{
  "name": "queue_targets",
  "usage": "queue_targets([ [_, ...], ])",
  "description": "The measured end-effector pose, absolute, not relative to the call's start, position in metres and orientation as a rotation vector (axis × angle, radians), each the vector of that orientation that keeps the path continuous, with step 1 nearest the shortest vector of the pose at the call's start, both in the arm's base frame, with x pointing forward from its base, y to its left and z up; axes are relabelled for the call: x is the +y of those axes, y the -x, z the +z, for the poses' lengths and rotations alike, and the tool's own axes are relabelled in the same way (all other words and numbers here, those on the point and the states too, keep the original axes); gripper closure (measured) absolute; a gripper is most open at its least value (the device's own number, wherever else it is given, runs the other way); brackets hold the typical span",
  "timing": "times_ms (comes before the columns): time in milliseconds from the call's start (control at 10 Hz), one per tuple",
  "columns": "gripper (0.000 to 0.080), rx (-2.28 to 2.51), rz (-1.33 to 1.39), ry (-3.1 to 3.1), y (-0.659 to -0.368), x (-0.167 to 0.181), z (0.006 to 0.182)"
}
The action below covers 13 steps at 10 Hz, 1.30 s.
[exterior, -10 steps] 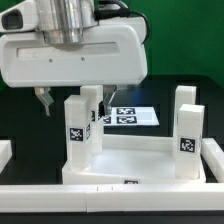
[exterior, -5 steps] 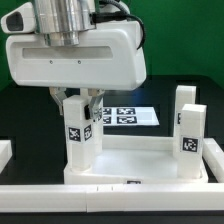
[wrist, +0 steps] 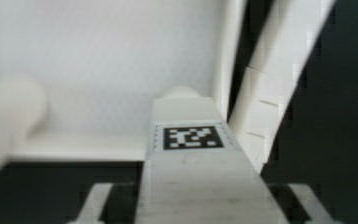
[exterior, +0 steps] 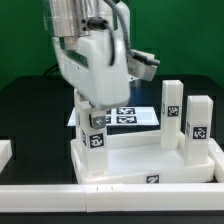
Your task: Assemble desk
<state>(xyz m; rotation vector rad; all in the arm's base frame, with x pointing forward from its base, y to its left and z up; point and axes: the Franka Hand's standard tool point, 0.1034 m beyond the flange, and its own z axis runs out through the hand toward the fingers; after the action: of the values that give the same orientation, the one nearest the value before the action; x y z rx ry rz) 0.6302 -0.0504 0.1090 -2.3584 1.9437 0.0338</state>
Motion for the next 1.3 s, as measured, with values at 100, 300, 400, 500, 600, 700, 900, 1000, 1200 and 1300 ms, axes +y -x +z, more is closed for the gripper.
queue_targets([
  [100, 0.0515, 2.148, 0.056, 2.14, -0.632, -0.049, 0.108],
  [300, 0.0515, 2.155, 0.046, 2.108, -0.632, -0.049, 0.108],
  [400, 0.0432, 2.037, 0.032, 2.237, -0.63, -0.048, 0.106],
  [500, 0.0288, 1.855, 0.013, 2.409, -0.628, -0.044, 0.105],
  [600, 0.0288, 1.574, -0.007, 2.596, -0.629, -0.042, 0.106],
  [700, 0.0179, 1.365, -0.023, 2.707, -0.628, -0.041, 0.108],
  [900, 0.0151, 1.189, -0.034, 2.793, -0.622, -0.043, 0.108],
  [1000, 0.0151, 1.077, -0.04, 2.839, -0.622, -0.044, 0.107],
  [1200, 0.015, 0.505, -0.106, 3.036, -0.627, -0.044, 0.112],
  [1300, 0.015, 0.37, -0.123, 3.055, -0.627, -0.039, 0.11],
])
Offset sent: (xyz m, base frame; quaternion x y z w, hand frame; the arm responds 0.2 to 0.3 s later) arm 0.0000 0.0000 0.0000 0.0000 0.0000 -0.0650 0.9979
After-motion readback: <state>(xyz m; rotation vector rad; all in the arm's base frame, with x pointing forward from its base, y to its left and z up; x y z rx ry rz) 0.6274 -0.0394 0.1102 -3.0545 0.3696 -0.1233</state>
